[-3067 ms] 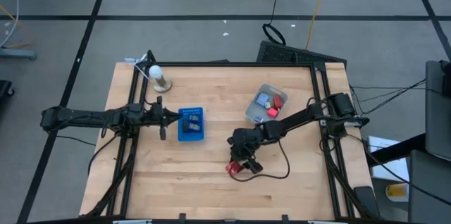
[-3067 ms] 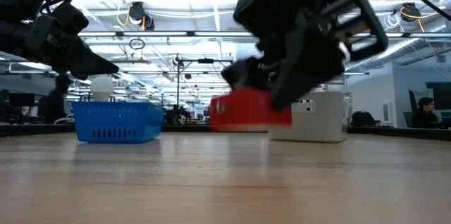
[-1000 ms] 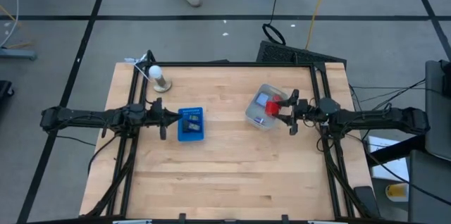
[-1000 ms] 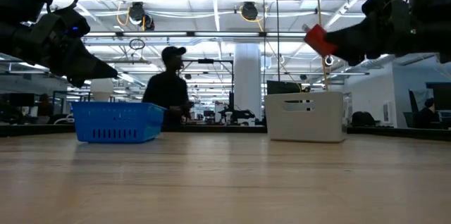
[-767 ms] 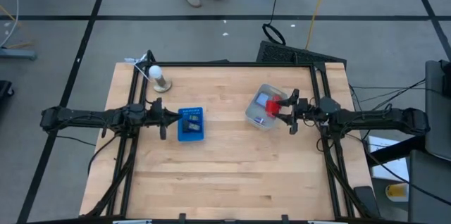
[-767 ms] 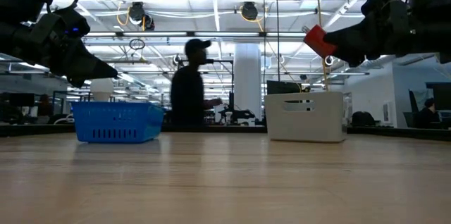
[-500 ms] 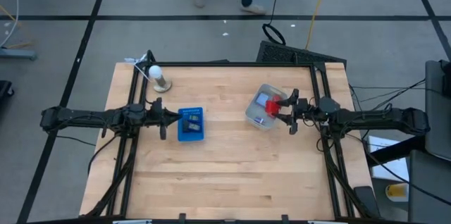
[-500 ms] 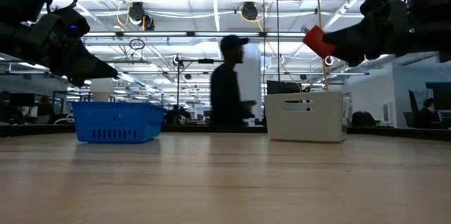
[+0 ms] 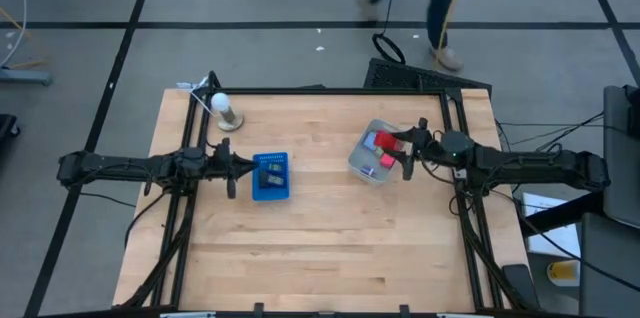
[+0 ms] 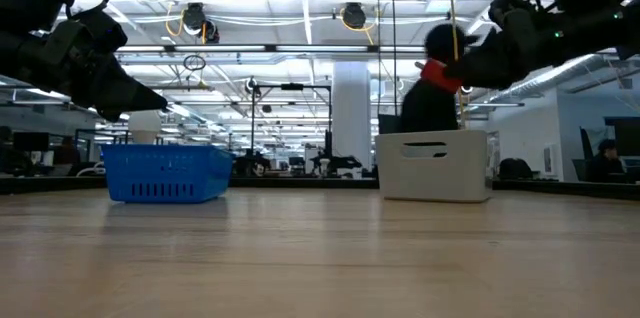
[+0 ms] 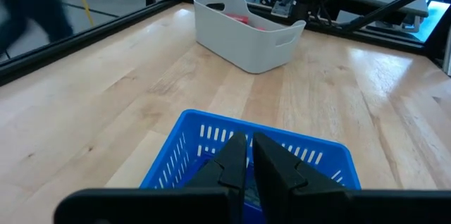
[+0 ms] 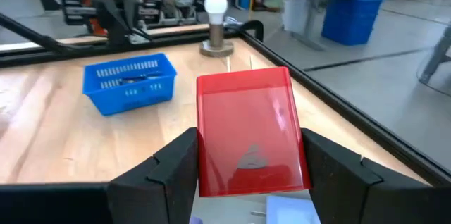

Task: Pick & Place Office items
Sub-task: Put the red charger adapter into the gray bin

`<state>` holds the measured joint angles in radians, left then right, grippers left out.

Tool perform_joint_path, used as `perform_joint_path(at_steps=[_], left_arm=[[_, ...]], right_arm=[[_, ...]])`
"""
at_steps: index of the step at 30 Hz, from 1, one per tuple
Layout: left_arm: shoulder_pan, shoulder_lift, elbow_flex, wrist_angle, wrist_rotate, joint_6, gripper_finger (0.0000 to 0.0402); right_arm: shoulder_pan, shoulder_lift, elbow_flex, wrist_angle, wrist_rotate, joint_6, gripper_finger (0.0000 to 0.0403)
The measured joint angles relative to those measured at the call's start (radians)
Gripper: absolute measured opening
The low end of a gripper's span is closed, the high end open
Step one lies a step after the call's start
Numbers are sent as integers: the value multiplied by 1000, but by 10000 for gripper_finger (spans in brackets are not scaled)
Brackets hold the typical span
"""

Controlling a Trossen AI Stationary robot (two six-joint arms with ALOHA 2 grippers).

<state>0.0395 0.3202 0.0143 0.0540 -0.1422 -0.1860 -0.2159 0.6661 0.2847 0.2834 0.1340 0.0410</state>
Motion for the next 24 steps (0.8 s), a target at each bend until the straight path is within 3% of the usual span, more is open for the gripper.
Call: perform_joint_path(at_steps=[15, 24], left_arm=[[0, 0, 0, 1, 0, 0, 26], [0, 0, 0, 1, 2, 18, 26]], right_arm=[[-53, 151, 20, 25, -3, 1, 203], [-53, 232, 195, -267, -3, 20, 203]])
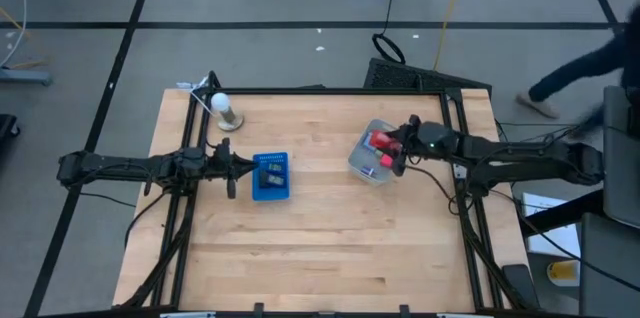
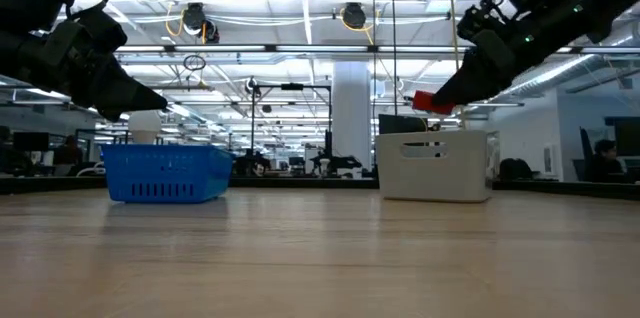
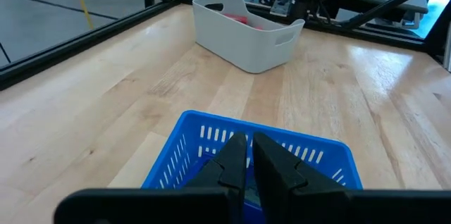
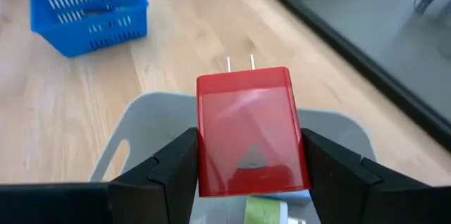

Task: Pick & Place Office items
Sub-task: Put the red charger adapter into the gray bin, then return to Home Position

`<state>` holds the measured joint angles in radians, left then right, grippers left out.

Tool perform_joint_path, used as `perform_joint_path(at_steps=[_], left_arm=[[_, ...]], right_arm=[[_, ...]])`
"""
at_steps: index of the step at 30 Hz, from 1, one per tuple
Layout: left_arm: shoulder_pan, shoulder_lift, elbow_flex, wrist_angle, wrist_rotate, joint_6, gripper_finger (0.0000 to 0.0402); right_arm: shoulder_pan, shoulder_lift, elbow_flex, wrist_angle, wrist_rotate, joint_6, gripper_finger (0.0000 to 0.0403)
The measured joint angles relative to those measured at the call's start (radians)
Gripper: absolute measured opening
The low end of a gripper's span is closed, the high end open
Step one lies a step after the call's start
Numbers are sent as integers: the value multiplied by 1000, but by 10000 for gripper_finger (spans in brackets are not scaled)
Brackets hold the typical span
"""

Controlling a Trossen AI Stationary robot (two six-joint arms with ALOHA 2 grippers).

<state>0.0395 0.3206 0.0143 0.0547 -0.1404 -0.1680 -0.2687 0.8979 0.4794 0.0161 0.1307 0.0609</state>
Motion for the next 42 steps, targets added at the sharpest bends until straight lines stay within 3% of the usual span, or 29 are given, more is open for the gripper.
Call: perform_joint_path(at_steps=[8, 16, 18, 24, 29, 34, 39, 42], left_arm=[[0, 0, 0, -1, 1, -8, 26], [0, 0, 0, -1, 1, -14, 26], [0, 0, 0, -1, 1, -18, 26], [0, 0, 0, -2, 1, -22, 26], [3, 0, 4, -10, 0, -4, 26], [33, 0, 93, -112, -14, 63, 26], [63, 0, 211, -221, -41, 109, 26], [66, -1, 254, -222, 2, 184, 26]], right_arm=[[-23, 141, 42, -123, 0, 7, 203], [-39, 245, 42, -119, -3, -26, 204], [-39, 252, 42, -111, -4, -29, 225], [-39, 225, 42, -93, -1, -16, 341], [-39, 168, 42, -93, -3, -19, 373], [-38, 51, 42, -78, -92, -44, 335], [-38, -79, 27, -37, -177, -65, 247], [-37, -148, 0, -16, -189, -81, 189]])
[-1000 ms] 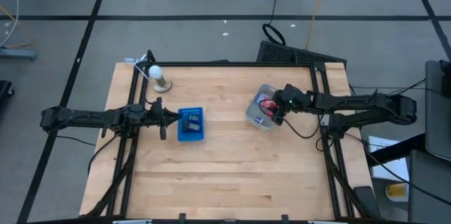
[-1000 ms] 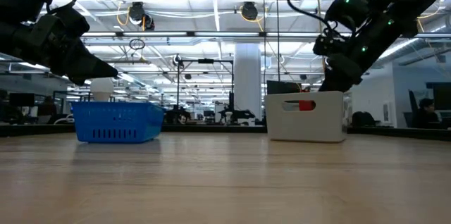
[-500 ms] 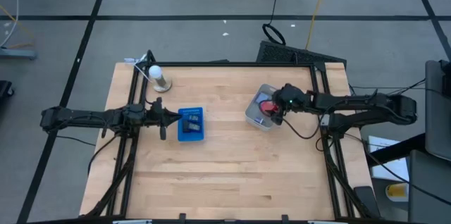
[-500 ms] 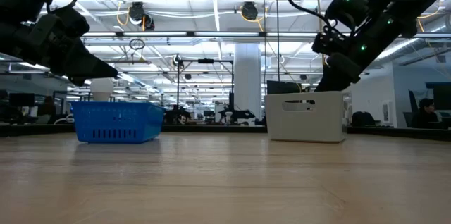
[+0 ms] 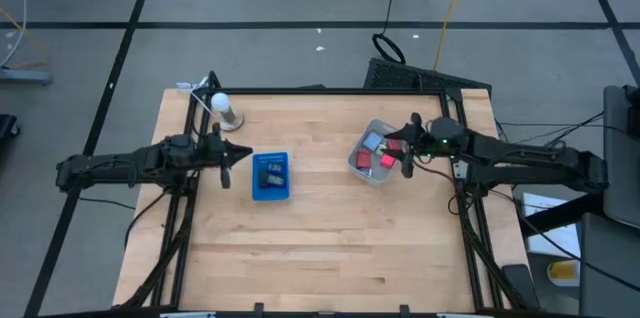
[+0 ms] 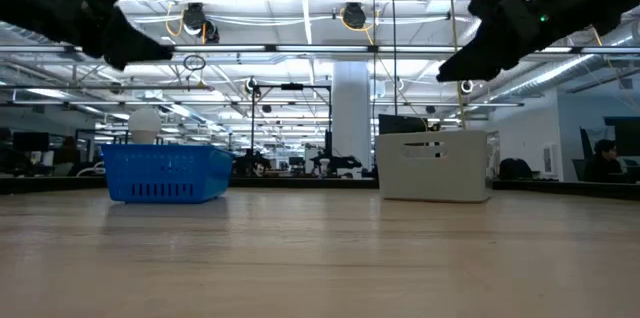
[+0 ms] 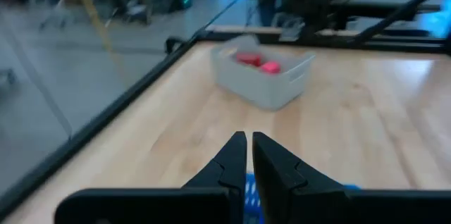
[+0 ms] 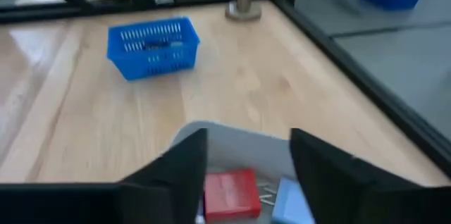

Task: Pick & Place Office items
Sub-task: Return to Home Position

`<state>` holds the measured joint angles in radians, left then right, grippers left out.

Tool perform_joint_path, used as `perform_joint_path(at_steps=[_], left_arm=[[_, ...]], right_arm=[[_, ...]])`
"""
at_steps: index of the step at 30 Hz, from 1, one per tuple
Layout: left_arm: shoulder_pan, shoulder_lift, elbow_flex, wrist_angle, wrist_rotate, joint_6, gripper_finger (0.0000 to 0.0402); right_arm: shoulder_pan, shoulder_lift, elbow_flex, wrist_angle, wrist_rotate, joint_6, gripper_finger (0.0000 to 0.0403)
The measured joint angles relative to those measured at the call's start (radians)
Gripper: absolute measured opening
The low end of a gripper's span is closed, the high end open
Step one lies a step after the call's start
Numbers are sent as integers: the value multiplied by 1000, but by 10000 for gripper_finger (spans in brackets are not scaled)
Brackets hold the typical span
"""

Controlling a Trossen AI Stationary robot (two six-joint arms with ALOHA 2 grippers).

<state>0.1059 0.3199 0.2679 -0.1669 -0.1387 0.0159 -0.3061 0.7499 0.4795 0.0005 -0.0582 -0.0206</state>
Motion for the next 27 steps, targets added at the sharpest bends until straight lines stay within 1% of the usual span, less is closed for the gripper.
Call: perform_joint_path(at_steps=[3, 9, 11, 14, 16, 18, 21, 27], left_arm=[[-1, -1, 19, 15, 37, 58, 26], [0, -28, 32, 7, 2, 87, 26], [2, -55, 32, 4, -1, 95, 26], [17, -115, 32, 0, -2, 95, 23], [28, -171, 32, -28, -1, 95, 11], [40, -235, 32, -60, 8, 84, 4], [48, -305, 25, -63, 15, 76, 4], [50, -313, 11, -64, 16, 59, 3]], right_arm=[[0, -77, -47, 43, -6, -4, 131], [-2, -244, -144, 135, -133, 7, 30], [-2, -295, -173, 156, -157, 26, 8], [-3, -365, -198, 161, -178, 44, 11], [-7, -415, -207, 146, -181, 56, 13], [-8, -462, -221, 138, -183, 66, 8], [-8, -523, -252, 140, -209, 85, 2], [-8, -624, -325, 145, -208, 124, 1]])
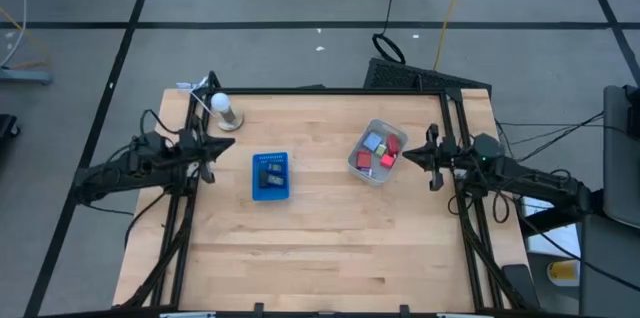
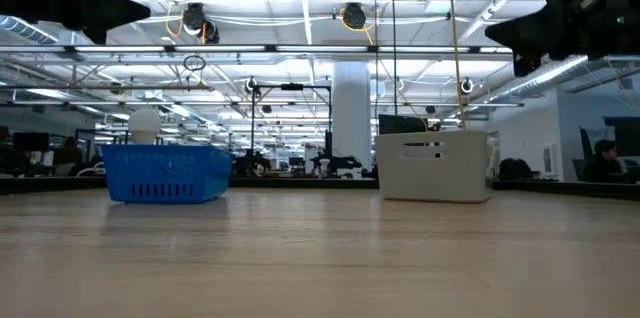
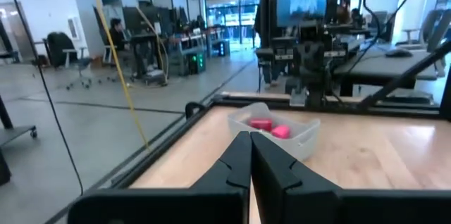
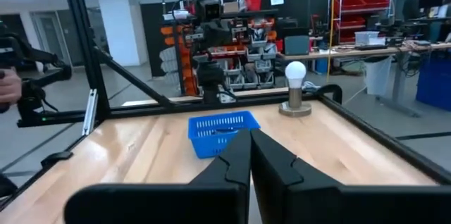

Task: Pick & Place Office items
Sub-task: Return to Home Position

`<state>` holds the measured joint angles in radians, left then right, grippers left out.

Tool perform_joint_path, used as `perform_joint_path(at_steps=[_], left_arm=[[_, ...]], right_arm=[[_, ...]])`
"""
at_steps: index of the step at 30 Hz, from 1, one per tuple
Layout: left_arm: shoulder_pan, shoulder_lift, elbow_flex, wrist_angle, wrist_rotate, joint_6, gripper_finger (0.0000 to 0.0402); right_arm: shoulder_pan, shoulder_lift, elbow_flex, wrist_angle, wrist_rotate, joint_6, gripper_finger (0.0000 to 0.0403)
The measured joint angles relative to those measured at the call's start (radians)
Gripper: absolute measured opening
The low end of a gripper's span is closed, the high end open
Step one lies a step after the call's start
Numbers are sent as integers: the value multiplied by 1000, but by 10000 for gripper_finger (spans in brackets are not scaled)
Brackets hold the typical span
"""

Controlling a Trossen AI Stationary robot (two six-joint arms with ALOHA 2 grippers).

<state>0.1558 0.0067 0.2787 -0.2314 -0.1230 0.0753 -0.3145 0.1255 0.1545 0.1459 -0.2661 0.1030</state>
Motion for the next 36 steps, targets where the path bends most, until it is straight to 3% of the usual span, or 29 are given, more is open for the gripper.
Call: perform_joint_path(at_steps=[5, 14, 24, 36], left_arm=[[0, -1, -63, 7, -9, -17, 2], [3, 0, -250, 230, -17, -7, 2], [39, 14, -262, 262, -18, -90, 8], [40, 26, -263, 288, -27, -82, 10]], right_arm=[[0, -61, -72, 5, 1, 2, 1], [0, -111, -136, 1, 3, 15, 0], [0, -111, -138, 71, 2, 12, 0], [0, -110, -139, 63, 2, -36, 3]])
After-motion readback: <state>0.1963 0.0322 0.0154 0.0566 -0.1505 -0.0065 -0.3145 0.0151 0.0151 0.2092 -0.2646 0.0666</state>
